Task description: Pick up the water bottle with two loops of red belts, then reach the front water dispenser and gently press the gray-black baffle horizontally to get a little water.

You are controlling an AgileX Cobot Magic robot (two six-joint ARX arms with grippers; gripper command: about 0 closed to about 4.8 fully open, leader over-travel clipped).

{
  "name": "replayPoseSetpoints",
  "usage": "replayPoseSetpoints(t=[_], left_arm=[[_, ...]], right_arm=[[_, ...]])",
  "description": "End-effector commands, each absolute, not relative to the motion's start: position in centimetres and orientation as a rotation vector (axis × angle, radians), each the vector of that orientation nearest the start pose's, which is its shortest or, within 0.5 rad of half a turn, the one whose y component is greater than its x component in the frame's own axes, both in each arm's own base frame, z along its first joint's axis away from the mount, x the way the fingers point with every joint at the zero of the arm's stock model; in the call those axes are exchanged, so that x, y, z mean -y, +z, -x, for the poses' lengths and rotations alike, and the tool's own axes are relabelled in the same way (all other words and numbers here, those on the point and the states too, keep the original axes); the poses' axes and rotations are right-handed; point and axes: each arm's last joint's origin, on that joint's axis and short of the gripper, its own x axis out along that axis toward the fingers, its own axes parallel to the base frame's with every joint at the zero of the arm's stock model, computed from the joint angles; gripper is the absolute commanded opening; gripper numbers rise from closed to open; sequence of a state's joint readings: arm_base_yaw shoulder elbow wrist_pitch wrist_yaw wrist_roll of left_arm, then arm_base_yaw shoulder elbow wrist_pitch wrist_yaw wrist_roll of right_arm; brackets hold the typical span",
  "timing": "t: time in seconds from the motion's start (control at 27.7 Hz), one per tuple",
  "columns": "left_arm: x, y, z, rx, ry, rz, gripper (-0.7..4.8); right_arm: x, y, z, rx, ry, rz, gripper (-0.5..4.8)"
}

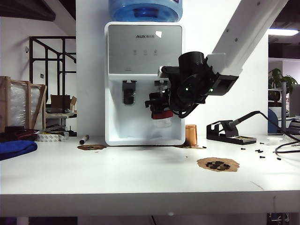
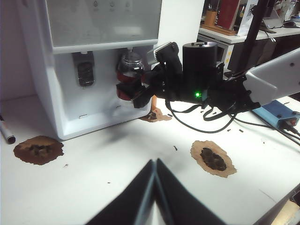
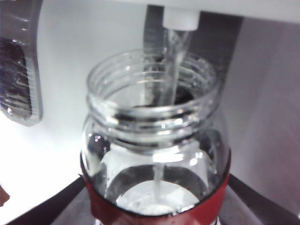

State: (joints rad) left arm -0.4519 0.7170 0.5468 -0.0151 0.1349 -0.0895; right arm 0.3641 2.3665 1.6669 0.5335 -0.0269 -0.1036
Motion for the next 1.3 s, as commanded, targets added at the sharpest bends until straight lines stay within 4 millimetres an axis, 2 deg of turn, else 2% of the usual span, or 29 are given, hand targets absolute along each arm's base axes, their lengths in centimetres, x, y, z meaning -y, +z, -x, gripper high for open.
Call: replayPoseSetpoints(t=[0.04, 0.14, 0.36, 0.58, 0.79, 0.9, 1.05, 1.12, 1.16, 1.23, 1.3], left_arm=[[7.7, 27.9, -14.9, -0.198, -0.590, 0.057, -0.04], [7.8, 28.0, -14.9, -0.198, -0.609, 0.059, -0.04], [7.8, 28.0, -14.8, -0.195, -0.611, 0.059, -0.04], [7.7, 28.0, -14.9, -0.188, -0.594, 0.058, -0.04], [7.5, 27.6, -14.9, -0.223, -0.513, 0.045, -0.05], [7.4, 27.5, -14.9, -0.236, -0.506, 0.042, -0.04], [7.3, 27.7, -14.7, -0.227, -0.479, 0.041, -0.04], [7.1, 27.8, -14.5, -0.221, -0.453, 0.040, -0.04], [6.9, 27.9, -14.3, -0.218, -0.431, 0.038, -0.05], [6.5, 27.9, -13.5, -0.227, -0.419, 0.035, -0.05], [6.2, 28.0, -13.0, -0.232, -0.409, 0.032, -0.04]], right_arm=[[-19.6, 18.0, -49.0, -0.118, 0.411, 0.113, -0.02], [-19.6, 18.3, -48.8, -0.121, 0.411, 0.113, -0.02], [-18.8, 18.2, -47.1, -0.137, 0.411, 0.116, -0.02], [-17.8, 17.6, -44.4, -0.097, 0.412, 0.058, -0.02], [-17.2, 17.5, -41.6, -0.049, 0.574, 0.000, -0.02], [-16.8, 17.4, -40.5, -0.055, 0.592, -0.004, -0.02], [-16.5, 17.0, -38.4, -0.087, 0.751, 0.001, -0.02], [-16.6, 16.8, -37.8, -0.098, 0.884, -0.002, -0.02], [-16.8, 16.6, -37.3, -0.119, 1.006, -0.013, -0.02], [-17.7, 16.4, -36.5, -0.169, 1.139, -0.031, -0.02], [-18.5, 16.3, -36.0, -0.193, 1.173, -0.019, -0.02]])
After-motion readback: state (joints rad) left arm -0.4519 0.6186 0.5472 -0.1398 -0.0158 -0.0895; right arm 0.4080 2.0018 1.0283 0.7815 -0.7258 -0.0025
